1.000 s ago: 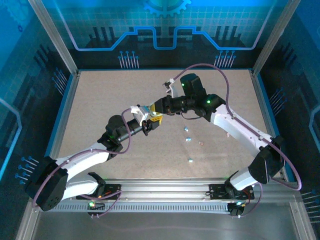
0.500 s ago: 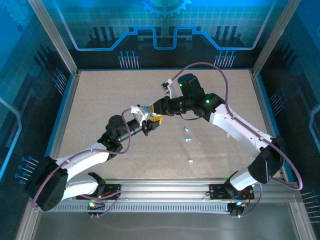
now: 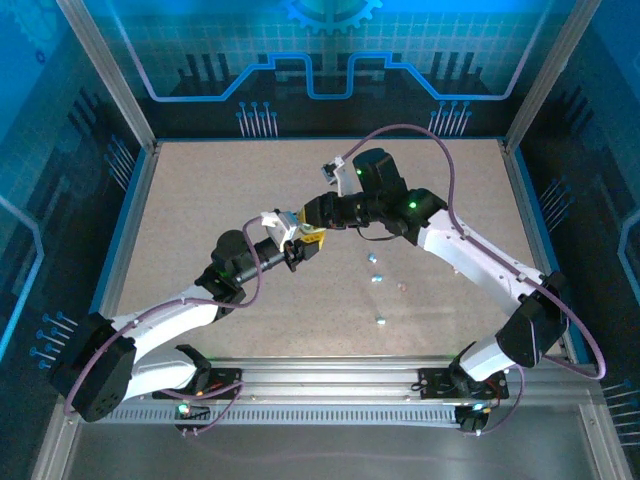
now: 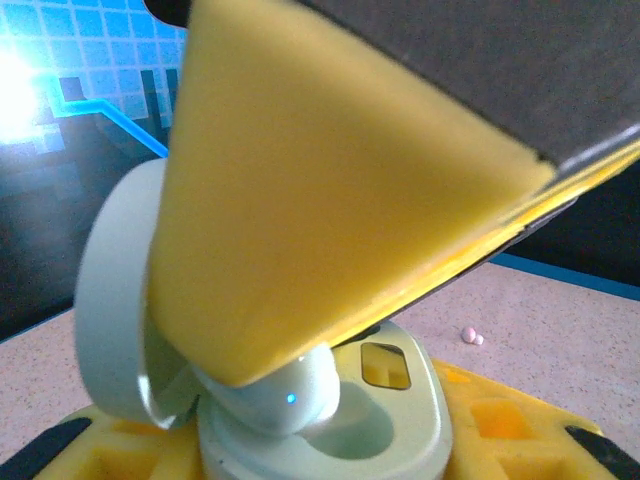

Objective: Insert wireless bluetooth earbuds into charging case

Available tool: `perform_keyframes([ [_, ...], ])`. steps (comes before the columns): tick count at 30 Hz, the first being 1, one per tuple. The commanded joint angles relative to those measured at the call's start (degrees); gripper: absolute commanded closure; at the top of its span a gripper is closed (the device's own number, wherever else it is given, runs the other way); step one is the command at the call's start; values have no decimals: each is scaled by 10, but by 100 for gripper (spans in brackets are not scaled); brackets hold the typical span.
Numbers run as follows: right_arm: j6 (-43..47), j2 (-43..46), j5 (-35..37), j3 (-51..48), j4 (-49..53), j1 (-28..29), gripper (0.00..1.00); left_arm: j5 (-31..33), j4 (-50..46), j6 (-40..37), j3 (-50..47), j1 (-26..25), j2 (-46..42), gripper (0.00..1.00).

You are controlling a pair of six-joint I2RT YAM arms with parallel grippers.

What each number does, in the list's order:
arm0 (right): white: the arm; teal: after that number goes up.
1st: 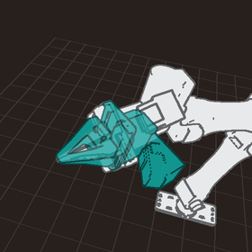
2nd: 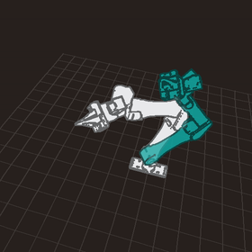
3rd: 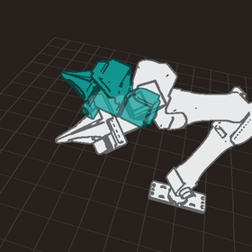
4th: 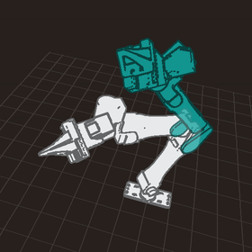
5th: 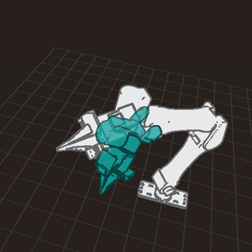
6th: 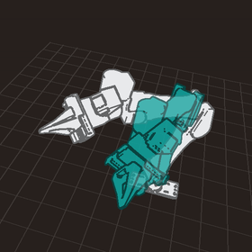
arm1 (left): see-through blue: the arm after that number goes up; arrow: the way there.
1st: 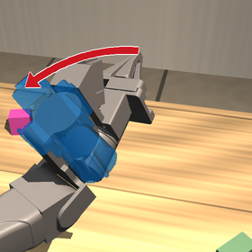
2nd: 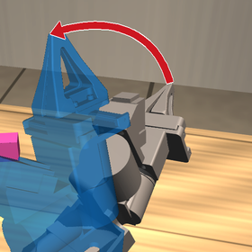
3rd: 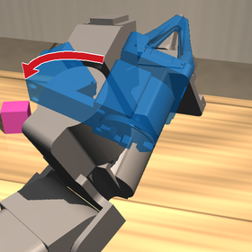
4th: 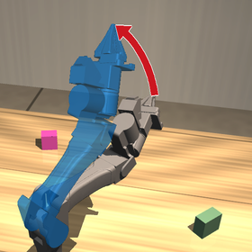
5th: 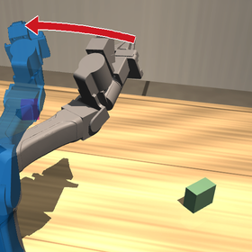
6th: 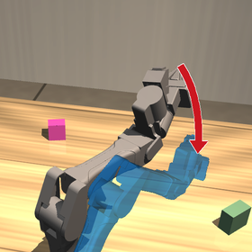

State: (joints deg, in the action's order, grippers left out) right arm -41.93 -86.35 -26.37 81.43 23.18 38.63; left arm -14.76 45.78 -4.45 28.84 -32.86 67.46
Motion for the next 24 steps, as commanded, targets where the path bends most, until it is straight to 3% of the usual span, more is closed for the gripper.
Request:
perform_keyframes([
  [1, 16, 13, 16, 4, 19, 9, 77, 1, 35, 4, 21, -5, -8, 66],
  [12, 26, 7, -26, 17, 60, 12, 76, 8, 41, 7, 22, -5, -4, 66],
  [24, 30, 1, -6, 29, 79, 14, 70, 4, 37, 9, 21, -5, -9, 66],
])
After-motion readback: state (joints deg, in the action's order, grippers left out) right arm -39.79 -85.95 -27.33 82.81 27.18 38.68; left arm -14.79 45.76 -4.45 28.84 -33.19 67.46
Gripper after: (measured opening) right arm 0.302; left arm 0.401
